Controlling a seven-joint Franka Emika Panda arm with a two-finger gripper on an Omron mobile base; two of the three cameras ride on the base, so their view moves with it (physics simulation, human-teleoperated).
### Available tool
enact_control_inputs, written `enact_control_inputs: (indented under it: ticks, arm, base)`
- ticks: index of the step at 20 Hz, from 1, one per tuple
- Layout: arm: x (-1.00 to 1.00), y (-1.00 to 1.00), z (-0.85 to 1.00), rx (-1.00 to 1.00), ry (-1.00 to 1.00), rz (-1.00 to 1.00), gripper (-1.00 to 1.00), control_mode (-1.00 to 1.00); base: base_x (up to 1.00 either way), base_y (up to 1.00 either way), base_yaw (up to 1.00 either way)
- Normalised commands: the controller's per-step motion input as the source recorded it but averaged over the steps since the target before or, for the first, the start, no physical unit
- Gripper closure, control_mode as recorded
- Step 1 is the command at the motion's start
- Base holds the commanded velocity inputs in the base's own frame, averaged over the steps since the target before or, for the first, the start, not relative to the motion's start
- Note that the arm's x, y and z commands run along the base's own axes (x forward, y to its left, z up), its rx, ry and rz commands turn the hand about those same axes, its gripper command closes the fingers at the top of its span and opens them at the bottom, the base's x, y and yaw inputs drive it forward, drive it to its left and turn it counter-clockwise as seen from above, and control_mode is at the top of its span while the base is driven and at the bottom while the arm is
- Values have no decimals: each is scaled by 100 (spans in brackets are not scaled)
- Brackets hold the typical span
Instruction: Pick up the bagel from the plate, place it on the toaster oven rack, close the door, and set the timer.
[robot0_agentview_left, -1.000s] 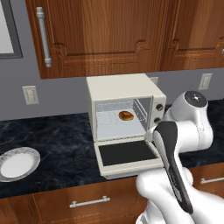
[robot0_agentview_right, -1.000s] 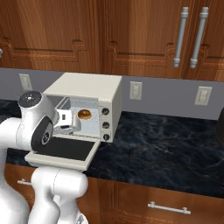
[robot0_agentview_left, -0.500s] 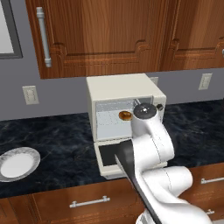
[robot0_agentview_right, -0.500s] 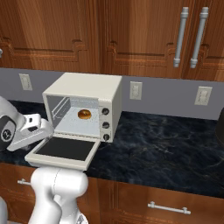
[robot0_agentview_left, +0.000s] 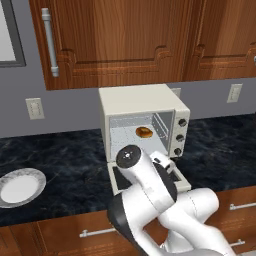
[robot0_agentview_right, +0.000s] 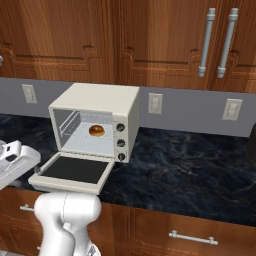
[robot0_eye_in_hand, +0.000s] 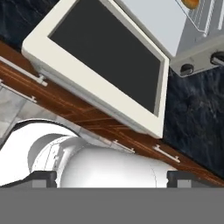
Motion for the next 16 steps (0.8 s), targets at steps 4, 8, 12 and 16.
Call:
enact_control_inputs:
  ticks: [4, 8, 12, 16]
  arm:
    - [-23, 10, -19, -16, 0, 0, -100, -100]
    - [-8, 2, -20, -16, 0, 0, -100, -100]
    - [0, 4, -20, -16, -2, 0, -100, -100]
    - [1, 15, -14, -11, -16, 0, -100, -100]
  base:
    - [0, 0, 0]
    - [0, 0, 0]
    - [0, 0, 0]
    - [0, 0, 0]
